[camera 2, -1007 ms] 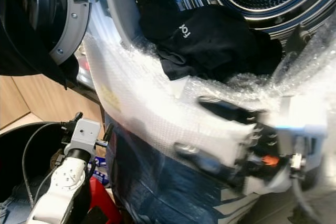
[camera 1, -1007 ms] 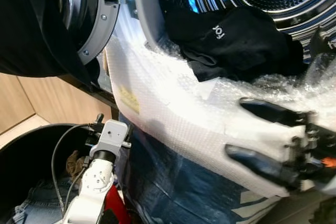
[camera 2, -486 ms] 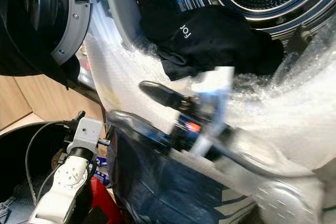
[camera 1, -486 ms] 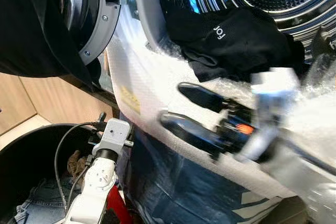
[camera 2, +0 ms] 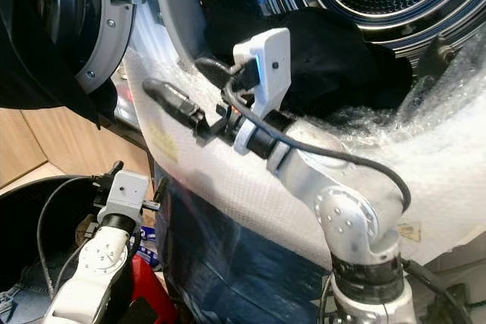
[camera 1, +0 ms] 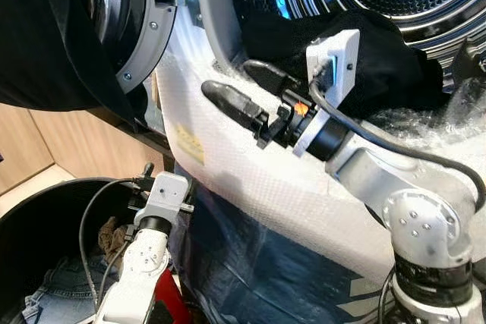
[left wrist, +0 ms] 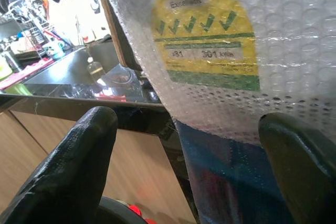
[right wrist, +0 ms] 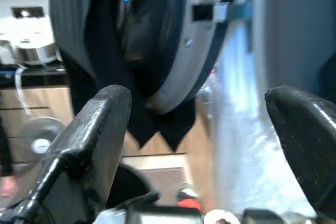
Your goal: Clothes washing
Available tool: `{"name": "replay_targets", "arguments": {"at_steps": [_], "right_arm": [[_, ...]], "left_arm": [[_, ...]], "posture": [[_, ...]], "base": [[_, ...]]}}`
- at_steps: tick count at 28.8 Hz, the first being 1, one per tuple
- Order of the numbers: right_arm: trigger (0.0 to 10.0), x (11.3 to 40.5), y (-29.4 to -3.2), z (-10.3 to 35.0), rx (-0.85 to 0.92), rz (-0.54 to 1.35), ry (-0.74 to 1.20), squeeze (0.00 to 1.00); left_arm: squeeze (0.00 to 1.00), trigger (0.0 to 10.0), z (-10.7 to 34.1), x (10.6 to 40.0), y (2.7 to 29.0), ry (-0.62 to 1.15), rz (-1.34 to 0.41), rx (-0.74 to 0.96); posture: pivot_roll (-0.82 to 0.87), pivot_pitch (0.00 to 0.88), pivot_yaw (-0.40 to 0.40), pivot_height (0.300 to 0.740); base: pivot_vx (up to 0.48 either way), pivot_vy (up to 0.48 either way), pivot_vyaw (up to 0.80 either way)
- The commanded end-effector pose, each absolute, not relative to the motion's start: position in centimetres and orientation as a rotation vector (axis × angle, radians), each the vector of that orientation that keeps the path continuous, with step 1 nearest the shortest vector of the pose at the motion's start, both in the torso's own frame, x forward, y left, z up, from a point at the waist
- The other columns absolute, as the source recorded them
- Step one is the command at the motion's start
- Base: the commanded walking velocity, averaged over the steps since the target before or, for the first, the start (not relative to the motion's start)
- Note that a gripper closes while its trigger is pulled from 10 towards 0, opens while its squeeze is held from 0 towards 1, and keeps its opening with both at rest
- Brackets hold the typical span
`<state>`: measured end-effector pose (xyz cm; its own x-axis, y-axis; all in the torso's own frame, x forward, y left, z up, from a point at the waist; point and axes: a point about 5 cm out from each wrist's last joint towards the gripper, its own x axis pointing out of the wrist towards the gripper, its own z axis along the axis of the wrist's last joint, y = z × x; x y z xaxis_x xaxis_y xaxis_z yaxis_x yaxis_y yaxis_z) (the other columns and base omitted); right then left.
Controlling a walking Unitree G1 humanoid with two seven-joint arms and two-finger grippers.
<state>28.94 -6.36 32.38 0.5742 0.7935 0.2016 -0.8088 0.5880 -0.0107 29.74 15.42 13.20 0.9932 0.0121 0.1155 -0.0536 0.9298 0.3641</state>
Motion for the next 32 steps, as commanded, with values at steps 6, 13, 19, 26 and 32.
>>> {"name": "replay_targets", "arguments": {"at_steps": [6,13,19,26,32], "right_arm": [[10.0,28.9,-6.3,33.7,-0.086,0.951,-0.224,0.00],[10.0,29.6,-7.0,34.0,-0.135,0.953,-0.196,0.00],[10.0,29.6,-7.0,32.9,-0.194,1.018,-0.141,0.00],[10.0,32.2,-7.4,31.5,-0.175,0.924,0.005,0.00],[10.0,34.5,-7.9,31.2,-0.168,0.817,0.094,0.00]], "left_arm": [[0.00,10.0,13.1,29.7,15.1,-0.108,0.028,0.371],[0.00,10.0,13.1,29.8,15.1,-0.110,0.029,0.373],[0.00,10.0,13.2,29.8,15.2,-0.113,0.024,0.379],[0.00,10.0,13.3,29.8,15.3,-0.113,0.030,0.380],[0.00,10.0,13.5,30.0,15.4,-0.122,0.037,0.380]], "posture": [[0.05,0.053,-0.127,0.740],[0.06,0.049,-0.129,0.740],[0.06,0.049,-0.127,0.740],[0.07,0.048,-0.129,0.740],[0.07,0.037,-0.134,0.740]], "base": [[0.000,0.000,0.00],[0.000,0.000,0.00],[0.000,0.000,0.00],[0.000,0.000,0.00],[0.000,0.000,0.00]]}}
